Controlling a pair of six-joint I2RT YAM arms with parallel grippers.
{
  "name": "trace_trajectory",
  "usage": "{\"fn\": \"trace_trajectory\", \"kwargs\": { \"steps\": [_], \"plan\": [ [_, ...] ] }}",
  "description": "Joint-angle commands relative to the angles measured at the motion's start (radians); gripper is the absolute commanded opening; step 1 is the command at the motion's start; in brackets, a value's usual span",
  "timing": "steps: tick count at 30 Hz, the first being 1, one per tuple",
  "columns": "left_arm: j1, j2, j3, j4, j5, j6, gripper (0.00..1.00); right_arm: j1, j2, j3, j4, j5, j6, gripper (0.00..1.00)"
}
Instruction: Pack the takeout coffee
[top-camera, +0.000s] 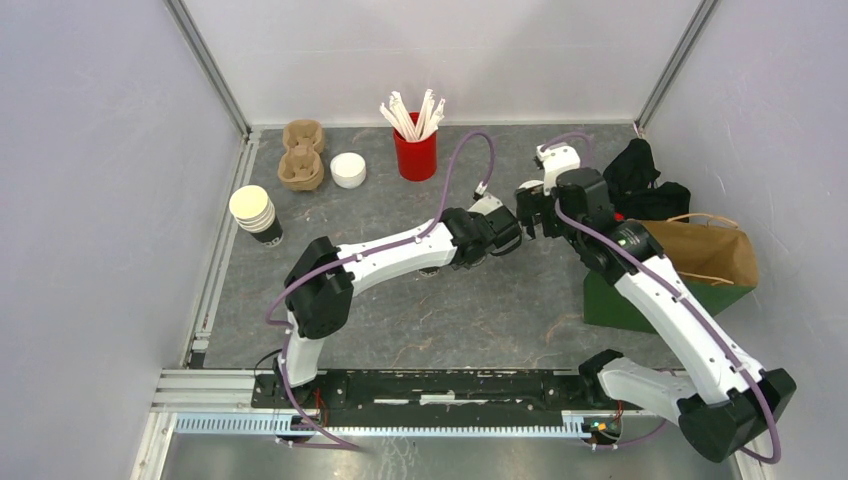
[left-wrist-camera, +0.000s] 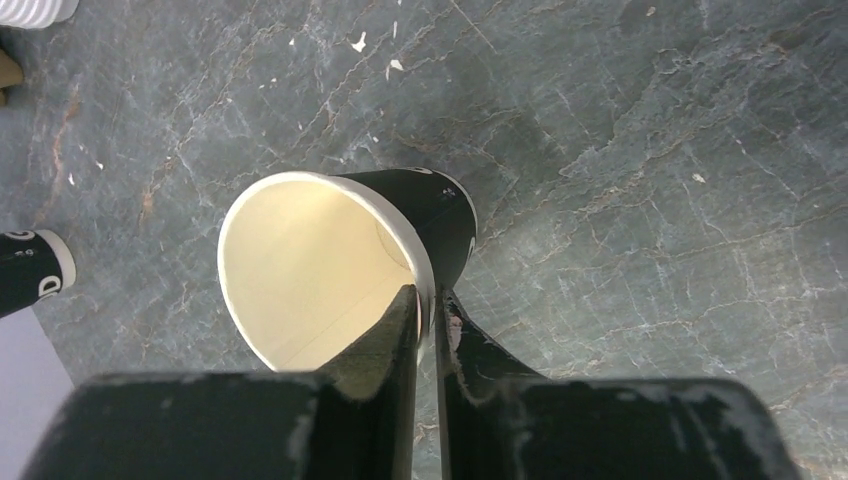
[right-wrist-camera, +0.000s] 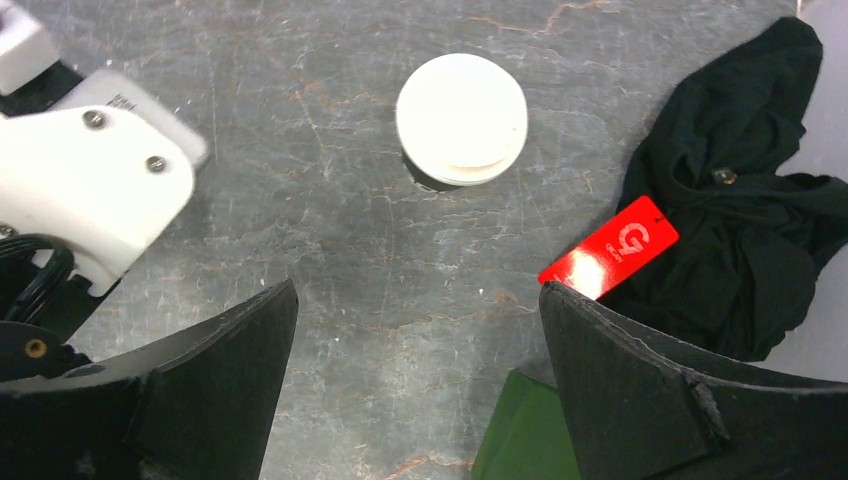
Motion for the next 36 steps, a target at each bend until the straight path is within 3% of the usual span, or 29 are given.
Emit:
{"fn": "trace_trajectory", "kwargs": {
  "steps": [1, 5, 16, 19, 22, 26, 32, 36],
  "plan": [
    [0.000, -0.008, -0.004, 0.057, 0.014, -0.026, 0.25, 0.066, 0.026, 0.015, 0.031, 0.054, -0.038, 0.98],
    [0.000, -0.059, -0.023, 0.062, 0.016, -0.033, 0.47, 0.098, 0.041, 0.022, 0.029, 0.092, -0.047, 0.98],
    [0.062, -0.338, -0.075, 0.049, 0.016, 0.009, 0.56, 0.084, 0.077, 0.017, 0.041, 0.064, -0.012, 0.98],
    [0.168, -0.415, -0.140, 0.088, 0.055, 0.038, 0.59, 0.078, 0.092, 0.014, 0.044, 0.019, -0.007, 0.98],
    [0.406, -0.460, -0.168, 0.146, 0.219, 0.040, 0.66, 0.076, 0.114, 0.026, 0.036, -0.025, -0.004, 0.98],
    [0.670, -0.350, -0.025, 0.140, 0.307, 0.047, 0.75, 0.077, 0.128, 0.029, 0.029, -0.056, -0.002, 0.98],
    [0.835, -0.014, 0.304, -0.048, 0.188, 0.023, 0.75, 0.075, 0.150, 0.044, 0.012, -0.074, -0.005, 0.98],
    [0.903, 0.097, 0.374, 0.007, 0.238, 0.023, 0.70, 0.076, 0.157, 0.048, 0.009, -0.068, -0.010, 0.98]
  ]
}}
